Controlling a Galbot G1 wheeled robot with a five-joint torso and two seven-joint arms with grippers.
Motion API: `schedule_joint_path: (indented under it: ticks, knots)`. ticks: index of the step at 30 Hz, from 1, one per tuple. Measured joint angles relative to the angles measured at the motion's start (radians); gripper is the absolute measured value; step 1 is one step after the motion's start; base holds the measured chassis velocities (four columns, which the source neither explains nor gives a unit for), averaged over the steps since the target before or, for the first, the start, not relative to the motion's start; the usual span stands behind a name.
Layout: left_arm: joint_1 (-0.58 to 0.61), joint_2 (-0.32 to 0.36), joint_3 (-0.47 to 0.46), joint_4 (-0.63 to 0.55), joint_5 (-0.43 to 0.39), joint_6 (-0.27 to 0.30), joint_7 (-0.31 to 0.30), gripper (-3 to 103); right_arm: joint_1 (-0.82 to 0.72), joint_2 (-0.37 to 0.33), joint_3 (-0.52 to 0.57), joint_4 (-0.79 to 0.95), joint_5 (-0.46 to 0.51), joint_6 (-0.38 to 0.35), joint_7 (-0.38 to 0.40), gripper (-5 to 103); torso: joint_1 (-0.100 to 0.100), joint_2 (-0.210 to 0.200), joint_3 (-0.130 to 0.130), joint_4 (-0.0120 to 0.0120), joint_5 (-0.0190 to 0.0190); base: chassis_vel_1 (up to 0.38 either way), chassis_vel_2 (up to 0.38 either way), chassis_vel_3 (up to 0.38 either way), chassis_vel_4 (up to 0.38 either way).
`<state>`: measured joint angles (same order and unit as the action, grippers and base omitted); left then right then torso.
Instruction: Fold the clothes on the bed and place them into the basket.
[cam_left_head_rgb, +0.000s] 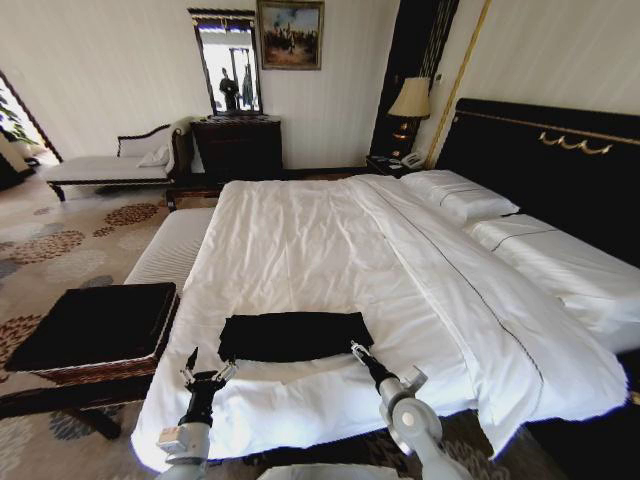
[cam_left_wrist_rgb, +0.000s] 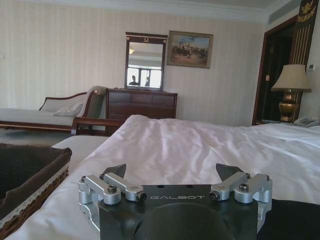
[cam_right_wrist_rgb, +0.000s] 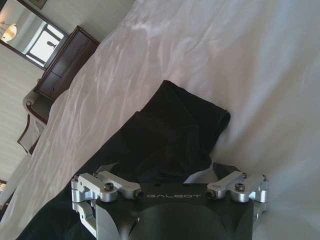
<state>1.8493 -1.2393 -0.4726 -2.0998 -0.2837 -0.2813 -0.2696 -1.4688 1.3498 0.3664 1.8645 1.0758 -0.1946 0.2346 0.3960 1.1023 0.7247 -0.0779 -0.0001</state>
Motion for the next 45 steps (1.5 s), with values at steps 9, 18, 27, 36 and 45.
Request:
schedule_joint_path:
  ticks: [9,18,27,36,45]
  knots:
    - [-0.011,-0.01,0.004,-0.021,0.006,0.022,-0.004,100,0.054,0.073,0.015,-0.073,-0.001,0.015,-0.024,100,0.0,0.0,0.0,0.0,0.0,0.0,0.0,0.0,0.0]
    - [-0.006,-0.034,0.015,-0.019,0.021,0.023,-0.005,100,0.088,0.113,0.026,-0.119,-0.01,0.02,-0.035,94,0.0,0.0,0.0,0.0,0.0,0.0,0.0,0.0,0.0]
    - [-0.019,-0.067,0.044,0.006,0.048,0.012,-0.005,100,0.083,0.138,0.038,-0.123,-0.032,0.026,-0.047,61,0.0,0.0,0.0,0.0001,0.0001,0.0,0.0,0.0,0.0]
    - [-0.012,-0.093,0.049,0.0,0.079,0.005,-0.004,100,0.095,0.139,0.044,-0.14,-0.044,0.027,-0.047,28,0.0,0.0,0.0,0.0002,0.0003,0.0,0.0,0.0,0.0]
    - [0.008,-0.123,0.067,0.013,0.124,0.005,-0.004,100,0.102,0.132,0.051,-0.117,-0.043,0.029,-0.049,4,0.0,0.0,0.0,0.0002,0.0001,0.0,0.0,0.0,0.0]
